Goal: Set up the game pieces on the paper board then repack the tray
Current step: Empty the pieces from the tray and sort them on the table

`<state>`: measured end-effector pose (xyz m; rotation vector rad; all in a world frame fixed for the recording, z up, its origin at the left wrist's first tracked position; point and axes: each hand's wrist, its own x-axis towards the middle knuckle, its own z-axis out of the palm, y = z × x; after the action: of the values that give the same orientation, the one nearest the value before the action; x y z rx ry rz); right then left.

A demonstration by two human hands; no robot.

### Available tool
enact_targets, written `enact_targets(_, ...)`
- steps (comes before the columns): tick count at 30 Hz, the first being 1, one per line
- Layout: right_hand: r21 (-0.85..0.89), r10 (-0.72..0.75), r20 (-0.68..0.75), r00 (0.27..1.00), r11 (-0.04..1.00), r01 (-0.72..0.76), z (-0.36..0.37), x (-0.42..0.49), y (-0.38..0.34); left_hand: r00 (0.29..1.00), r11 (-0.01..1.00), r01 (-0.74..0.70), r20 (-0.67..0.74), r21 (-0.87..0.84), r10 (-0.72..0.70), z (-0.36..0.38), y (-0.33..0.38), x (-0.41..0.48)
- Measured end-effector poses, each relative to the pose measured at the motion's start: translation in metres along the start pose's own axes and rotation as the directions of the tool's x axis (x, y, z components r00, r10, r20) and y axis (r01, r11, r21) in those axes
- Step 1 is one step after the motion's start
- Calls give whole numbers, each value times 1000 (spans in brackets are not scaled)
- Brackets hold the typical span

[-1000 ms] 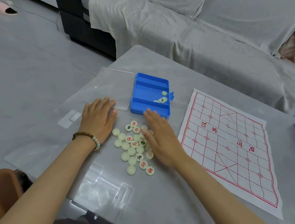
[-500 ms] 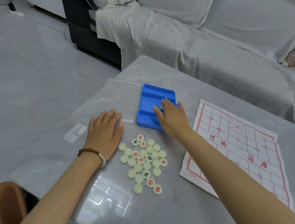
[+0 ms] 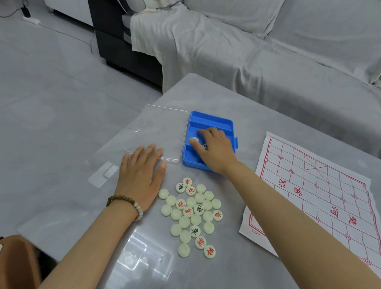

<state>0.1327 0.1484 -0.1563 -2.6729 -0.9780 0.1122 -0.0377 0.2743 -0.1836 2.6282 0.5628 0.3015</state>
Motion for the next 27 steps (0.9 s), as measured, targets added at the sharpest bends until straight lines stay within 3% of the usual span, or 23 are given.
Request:
enact_targets(4,25,-135,-63,989,990,137,9,5,-12,1000,1000,2,1,13,-2,0,0,1)
enact_targets(17,38,-89,-25,996,995,89,1,12,-11,1000,1000,-9,-20,19,9,1,-1,0)
enact_targets(20,154,-49,-111,993,986,66,-1,10,-11,1000,1000,-6,-9,17,6,1,-1,1)
enact_targets(24,336,69,-339,938,941,52,-18,-8,-13,1000,1000,-8,1,-4,8,-1,-1,0)
enact_targets(27,329,6,-361,932,937,121,-20,-45,-14,1000,1000,-12,4,-12,12,-1,-1,0)
